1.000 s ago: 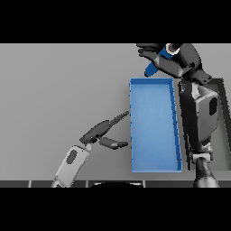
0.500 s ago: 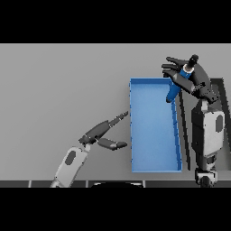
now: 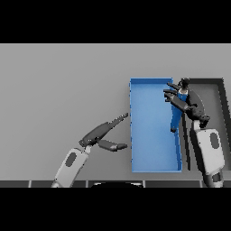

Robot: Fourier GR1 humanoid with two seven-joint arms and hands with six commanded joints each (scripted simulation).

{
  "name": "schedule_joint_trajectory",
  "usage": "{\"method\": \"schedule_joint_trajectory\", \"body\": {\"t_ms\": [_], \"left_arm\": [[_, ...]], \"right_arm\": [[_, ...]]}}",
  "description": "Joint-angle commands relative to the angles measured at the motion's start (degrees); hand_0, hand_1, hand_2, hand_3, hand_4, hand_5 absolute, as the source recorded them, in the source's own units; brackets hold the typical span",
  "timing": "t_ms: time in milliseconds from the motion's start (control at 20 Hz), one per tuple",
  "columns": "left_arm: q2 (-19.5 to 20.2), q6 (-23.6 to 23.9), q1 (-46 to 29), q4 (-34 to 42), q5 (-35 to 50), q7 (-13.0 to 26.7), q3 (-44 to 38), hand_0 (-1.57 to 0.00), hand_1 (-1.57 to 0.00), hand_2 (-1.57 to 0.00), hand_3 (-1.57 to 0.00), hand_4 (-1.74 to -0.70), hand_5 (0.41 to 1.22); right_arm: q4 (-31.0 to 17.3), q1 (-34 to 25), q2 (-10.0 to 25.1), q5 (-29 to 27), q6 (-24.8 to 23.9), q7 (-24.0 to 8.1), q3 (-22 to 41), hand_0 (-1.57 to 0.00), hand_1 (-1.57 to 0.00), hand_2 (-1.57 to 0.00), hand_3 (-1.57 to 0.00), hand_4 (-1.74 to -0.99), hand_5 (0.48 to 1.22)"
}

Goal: Pick up the blue pipe and place it into the blue bin.

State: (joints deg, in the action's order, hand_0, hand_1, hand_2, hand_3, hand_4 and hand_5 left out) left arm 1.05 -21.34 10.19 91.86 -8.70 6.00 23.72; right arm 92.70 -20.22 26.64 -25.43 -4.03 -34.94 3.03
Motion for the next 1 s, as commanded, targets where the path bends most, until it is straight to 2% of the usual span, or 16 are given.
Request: {"method": "schedule_joint_trajectory", "body": {"t_ms": [0, 100, 150, 200, 250, 350, 400, 500, 600, 700, 950], "left_arm": [[0.22, 0.1, 0.43, -0.59, -0.31, 0.0, -0.25, 0.0, 0.0, 0.0, 0.0, -0.89, 0.42], [0.13, 0.12, 0.4, -0.05, -0.22, -0.38, -0.07, 0.0, 0.0, 0.0, 0.0, -0.88, 0.421], [0.08, 0.05, 0.34, -0.13, -0.31, -0.18, 0.09, 0.0, 0.0, 0.0, 0.0, -0.88, 0.421], [0.54, -0.03, 0.28, -0.09, -0.33, -0.24, -0.15, 0.0, 0.0, 0.0, 0.0, -0.88, 0.421], [0.37, -0.02, 0.28, 0.23, -0.08, 0.37, -0.14, 0.0, 0.0, 0.0, 0.0, -0.88, 0.422], [0.25, -0.05, 1.11, -0.38, 0.25, 0.64, -0.64, 0.0, 0.0, 0.0, 0.0, -0.88, 0.425], [0.2, -0.13, 0.57, 0.34, 0.22, 0.53, -0.18, 0.0, 0.0, 0.0, 0.0, -0.88, 0.427], [0.28, -0.12, 0.1, 0.41, 0.3, 0.8, -0.2, 0.0, 0.0, 0.0, 0.0, -0.88, 0.43], [0.37, -0.16, -0.08, 1.19, 0.62, 1.04, -0.19, 0.0, 0.0, 0.0, 0.0, -0.88, 0.429], [0.4, -0.07, -0.33, 1.04, 0.34, 0.96, -0.02, 0.0, 0.0, 0.0, 0.0, -0.89, 0.428], [0.18, -0.13, -0.21, 1.29, 0.43, 1.11, 0.15, 0.0, 0.0, 0.0, 0.0, -0.89, 0.428]], "right_arm": [[-0.63, 0.28, 2.08, -0.3, -2.04, 0.0, 2.6, -1.57, -1.57, -1.57, -1.13, -1.741, 1.221], [-1.9, 1.2, 5.32, -1.36, -6.39, 0.0, 7.65, -1.57, -1.57, -1.57, -0.91, -1.741, 1.221], [-3.21, 0.37, 7.84, -3.17, -9.16, 0.17, 10.58, -1.57, -1.55, -1.57, -0.85, -1.741, 1.221], [-5.18, -0.9, 9.48, -4.78, -10.83, 0.01, 13.88, -1.46, -1.34, -1.34, -0.79, -1.678, 1.221], [-5.8, -1.71, 11.48, -6.65, -12.61, 0.34, 16.97, -1.17, -1.07, -1.07, -0.63, -1.592, 1.221], [-7.81, -4.01, 14.89, -10.11, -14.37, 0.42, 21.64, -0.75, -0.68, -0.68, -0.4, -1.413, 1.221], [-9.22, -5.56, 17.07, -12.68, -13.38, 0.0, 25.25, -0.6, -0.55, -0.55, -0.32, -1.337, 1.221], [-9.35, -9.1, 22.11, -17.93, -12.0, 0.0, 34.21, -0.38, -0.35, -0.35, -0.21, -1.219, 1.137], [-8.4, -11.42, 24.49, -17.19, -9.79, 0.68, 38.2, -0.24, -0.22, -0.22, -0.13, -1.142, 1.03], [-9.01, -12.02, 24.78, -17.2, -8.97, 0.0, 39.51, -0.16, -0.14, -0.14, -0.08, -1.083, 0.934], [-9.89, -12.89, 25.3, -16.47, -8.64, -0.02, 42.0, -0.05, -0.05, -0.05, -0.03, -1.051, 0.787]]}}
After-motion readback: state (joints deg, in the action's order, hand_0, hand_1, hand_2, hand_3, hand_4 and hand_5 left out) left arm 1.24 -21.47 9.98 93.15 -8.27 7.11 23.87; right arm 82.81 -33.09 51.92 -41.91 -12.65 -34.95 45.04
